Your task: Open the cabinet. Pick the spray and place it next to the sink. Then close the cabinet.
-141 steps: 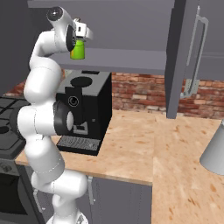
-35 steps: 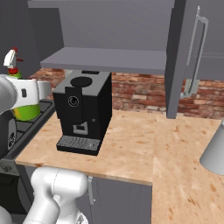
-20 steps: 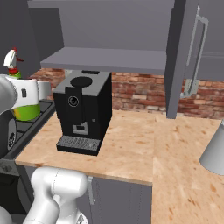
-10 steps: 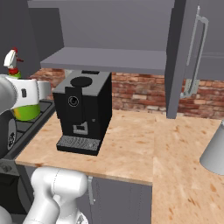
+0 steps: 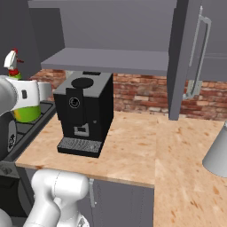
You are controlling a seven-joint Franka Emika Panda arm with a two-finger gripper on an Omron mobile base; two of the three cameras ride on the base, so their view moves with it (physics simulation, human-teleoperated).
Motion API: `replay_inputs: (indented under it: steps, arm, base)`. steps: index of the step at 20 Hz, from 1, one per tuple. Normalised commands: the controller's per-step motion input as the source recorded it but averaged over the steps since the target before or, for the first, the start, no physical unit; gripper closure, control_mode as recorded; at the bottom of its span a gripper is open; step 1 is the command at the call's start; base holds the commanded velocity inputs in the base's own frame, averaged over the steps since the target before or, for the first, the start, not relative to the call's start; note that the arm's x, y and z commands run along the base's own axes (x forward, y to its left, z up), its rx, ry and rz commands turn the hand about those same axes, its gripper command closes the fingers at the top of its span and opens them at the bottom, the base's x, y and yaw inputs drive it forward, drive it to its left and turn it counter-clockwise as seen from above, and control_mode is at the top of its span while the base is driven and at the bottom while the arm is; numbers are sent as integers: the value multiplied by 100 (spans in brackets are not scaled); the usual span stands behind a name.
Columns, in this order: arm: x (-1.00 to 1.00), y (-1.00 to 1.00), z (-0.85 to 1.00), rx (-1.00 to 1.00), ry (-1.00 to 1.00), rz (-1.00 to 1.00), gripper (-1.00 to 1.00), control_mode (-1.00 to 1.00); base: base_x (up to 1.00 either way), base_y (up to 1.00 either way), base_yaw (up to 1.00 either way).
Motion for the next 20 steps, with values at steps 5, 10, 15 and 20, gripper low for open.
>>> replay_inputs:
  steps: [5, 10, 15, 20]
  arm:
    - [0, 0, 0, 0, 0, 0, 100, -100]
    - [-62, 0, 0, 0, -6, 0, 100, -100]
    - [-80, 1, 0, 0, -4, 0, 100, -100]
    - [26, 12, 2, 0, 5, -1, 100, -100]
  base:
    - [0, 0, 0]
    - [0, 0, 0]
    - [0, 0, 0]
    - [0, 0, 0]
